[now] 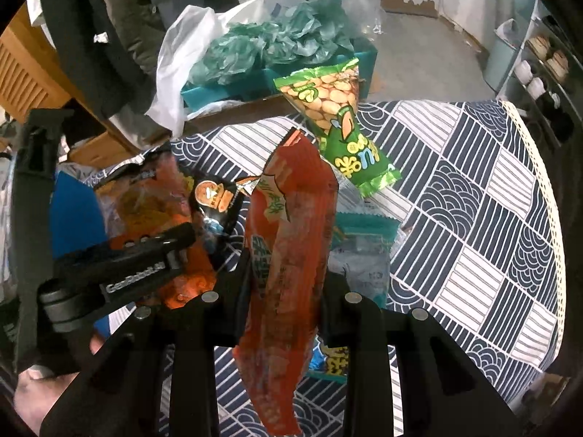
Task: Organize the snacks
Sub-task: 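Grasp the orange chip bag with the left tool while the right tool grasps the red packet, then lift the orange chip bag and red packet and carry both toward the box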
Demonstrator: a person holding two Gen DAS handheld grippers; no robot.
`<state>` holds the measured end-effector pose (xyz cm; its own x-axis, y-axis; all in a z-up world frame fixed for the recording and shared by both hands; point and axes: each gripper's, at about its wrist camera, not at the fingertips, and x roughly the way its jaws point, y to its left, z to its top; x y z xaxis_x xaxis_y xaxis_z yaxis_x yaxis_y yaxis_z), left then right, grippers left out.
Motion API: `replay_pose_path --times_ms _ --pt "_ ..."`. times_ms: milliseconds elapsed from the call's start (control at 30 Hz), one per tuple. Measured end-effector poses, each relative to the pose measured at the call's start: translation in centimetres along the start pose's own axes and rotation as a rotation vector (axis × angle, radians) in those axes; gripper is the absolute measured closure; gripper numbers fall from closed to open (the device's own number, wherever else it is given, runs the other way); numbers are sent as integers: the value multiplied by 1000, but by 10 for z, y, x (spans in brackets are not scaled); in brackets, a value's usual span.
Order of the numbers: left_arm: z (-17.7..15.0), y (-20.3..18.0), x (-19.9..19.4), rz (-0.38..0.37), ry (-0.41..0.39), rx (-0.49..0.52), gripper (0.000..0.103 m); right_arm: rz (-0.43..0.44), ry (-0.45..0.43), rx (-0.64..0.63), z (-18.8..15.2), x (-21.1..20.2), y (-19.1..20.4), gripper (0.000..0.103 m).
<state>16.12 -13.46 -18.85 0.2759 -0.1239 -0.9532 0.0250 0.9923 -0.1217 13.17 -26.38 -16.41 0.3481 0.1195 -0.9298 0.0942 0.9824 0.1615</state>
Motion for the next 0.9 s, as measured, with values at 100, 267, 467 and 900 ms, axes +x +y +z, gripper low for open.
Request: replay_pose_path --times_ms 100,267,467,900 --pt "-1 5 -5 -24 -1 -13 60 2 -2 0 1 -1 1 75" --pt "-6 11 -17 -38 -3 -5 61 8 -12 -18 0 -5 8 75" --pt "-15 23 -36 -53 -20 4 61 18 -20 -31 -3 -12 16 75" --pt "-39 41 -106 -26 -154 78 62 64 -63 -99 -16 -46 50 75"
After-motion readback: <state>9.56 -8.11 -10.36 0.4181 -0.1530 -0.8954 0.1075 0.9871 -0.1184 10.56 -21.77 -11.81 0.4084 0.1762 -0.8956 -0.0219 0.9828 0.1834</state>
